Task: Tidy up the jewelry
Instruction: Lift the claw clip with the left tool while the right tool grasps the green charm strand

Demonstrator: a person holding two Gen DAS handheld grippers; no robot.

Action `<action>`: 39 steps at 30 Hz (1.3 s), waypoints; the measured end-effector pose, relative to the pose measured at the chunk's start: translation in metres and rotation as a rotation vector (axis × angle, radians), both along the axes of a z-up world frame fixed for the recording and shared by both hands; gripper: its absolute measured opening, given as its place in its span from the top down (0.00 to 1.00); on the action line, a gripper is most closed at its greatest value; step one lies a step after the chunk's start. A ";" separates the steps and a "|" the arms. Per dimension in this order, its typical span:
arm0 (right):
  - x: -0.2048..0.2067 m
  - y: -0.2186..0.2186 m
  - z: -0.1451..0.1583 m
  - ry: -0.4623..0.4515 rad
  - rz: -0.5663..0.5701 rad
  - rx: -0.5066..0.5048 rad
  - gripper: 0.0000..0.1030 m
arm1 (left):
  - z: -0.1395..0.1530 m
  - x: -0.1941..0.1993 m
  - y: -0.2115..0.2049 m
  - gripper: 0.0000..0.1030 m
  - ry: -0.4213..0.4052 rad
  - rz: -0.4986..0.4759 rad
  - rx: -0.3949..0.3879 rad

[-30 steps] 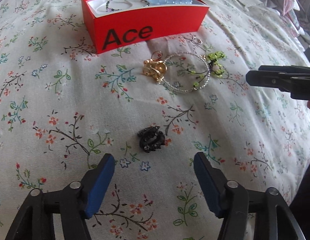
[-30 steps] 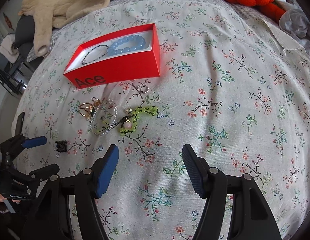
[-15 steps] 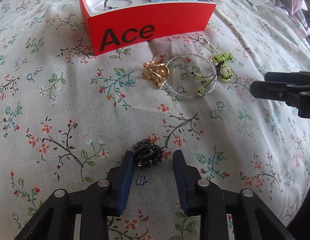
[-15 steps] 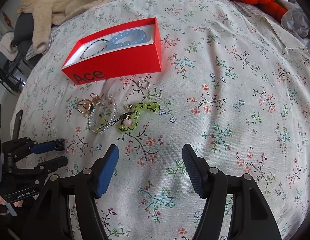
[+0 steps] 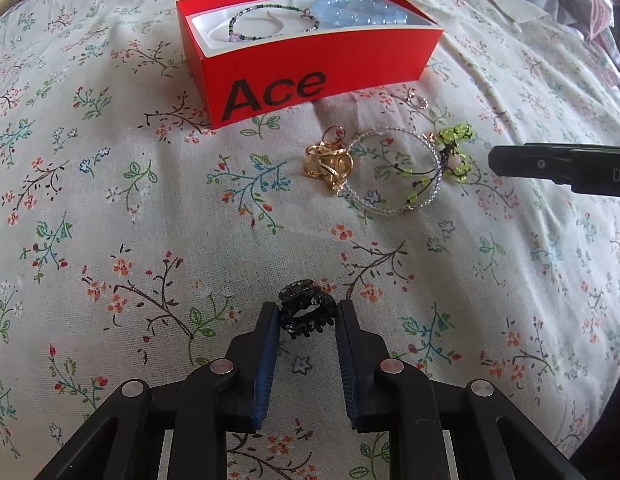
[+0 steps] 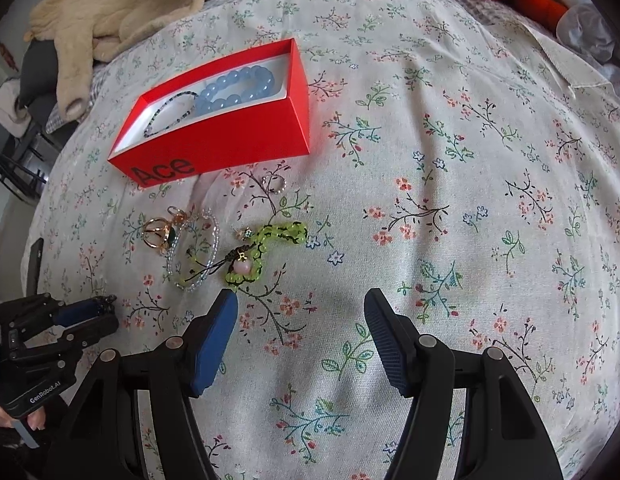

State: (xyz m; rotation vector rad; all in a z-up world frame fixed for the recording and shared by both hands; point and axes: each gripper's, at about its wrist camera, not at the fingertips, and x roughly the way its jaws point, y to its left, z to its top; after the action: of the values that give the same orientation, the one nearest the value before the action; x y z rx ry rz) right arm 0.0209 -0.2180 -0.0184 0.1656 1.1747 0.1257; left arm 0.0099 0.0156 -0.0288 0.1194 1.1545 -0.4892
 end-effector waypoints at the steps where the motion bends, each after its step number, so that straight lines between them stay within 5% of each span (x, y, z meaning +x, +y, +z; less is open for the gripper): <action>1: 0.002 0.000 0.000 0.004 -0.005 0.011 0.33 | 0.001 0.000 0.000 0.78 -0.004 -0.001 0.001; 6: 0.013 0.004 0.001 0.016 -0.019 0.079 0.40 | 0.002 0.000 0.002 0.78 -0.001 0.002 -0.001; 10: 0.018 0.016 -0.004 0.046 0.004 0.083 0.63 | 0.001 -0.001 0.001 0.78 0.007 -0.003 0.000; 17: 0.023 0.030 -0.016 0.079 0.040 0.084 0.80 | -0.001 -0.001 -0.001 0.78 0.013 -0.007 0.005; 31: 0.014 0.020 -0.007 0.069 0.055 0.062 0.99 | 0.009 0.001 0.002 0.78 -0.002 0.001 -0.017; 39: 0.007 0.015 0.010 0.032 0.055 0.078 1.00 | 0.016 0.001 0.007 0.78 -0.014 0.007 -0.027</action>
State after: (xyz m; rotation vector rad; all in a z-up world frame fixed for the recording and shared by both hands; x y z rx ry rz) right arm 0.0283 -0.2030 -0.0083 0.2052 1.2075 0.2179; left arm 0.0114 0.0226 -0.0131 0.0953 1.1335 -0.4971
